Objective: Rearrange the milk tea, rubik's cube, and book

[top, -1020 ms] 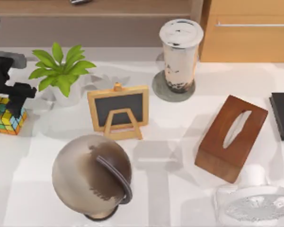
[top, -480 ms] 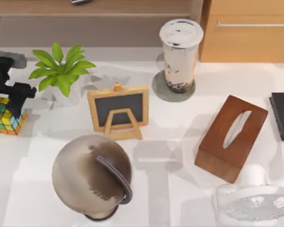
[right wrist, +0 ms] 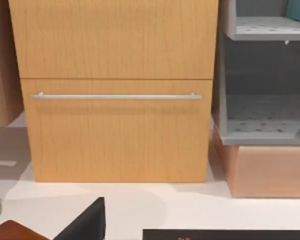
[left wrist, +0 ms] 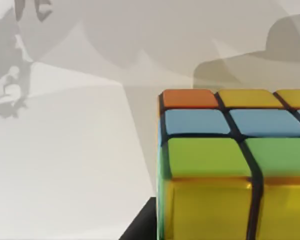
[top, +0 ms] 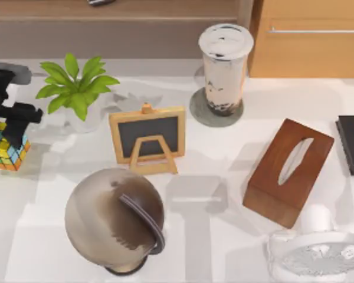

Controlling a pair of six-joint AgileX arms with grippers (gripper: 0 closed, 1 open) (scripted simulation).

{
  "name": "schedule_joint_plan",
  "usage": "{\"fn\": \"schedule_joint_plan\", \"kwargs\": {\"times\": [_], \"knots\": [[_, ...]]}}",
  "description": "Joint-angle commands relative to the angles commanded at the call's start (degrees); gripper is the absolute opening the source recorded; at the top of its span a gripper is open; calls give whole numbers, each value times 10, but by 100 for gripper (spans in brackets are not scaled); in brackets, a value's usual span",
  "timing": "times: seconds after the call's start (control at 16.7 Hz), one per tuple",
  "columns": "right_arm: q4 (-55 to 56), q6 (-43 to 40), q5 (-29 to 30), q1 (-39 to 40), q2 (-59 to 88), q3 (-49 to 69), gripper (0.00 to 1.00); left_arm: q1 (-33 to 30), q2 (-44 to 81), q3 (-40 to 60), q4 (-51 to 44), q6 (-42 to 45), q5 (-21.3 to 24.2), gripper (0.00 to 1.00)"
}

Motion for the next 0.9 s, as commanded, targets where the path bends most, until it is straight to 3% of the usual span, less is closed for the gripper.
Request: {"fn": "schedule_joint_plan", "kwargs": {"times": [0.3, 0.9], "knots": [[0, 0, 0, 0, 0, 0, 100, 2, -37, 29, -21, -10, 4, 0], [0, 0, 0, 0, 0, 0, 100, 8, 32, 66, -29, -2, 1, 0]]}}
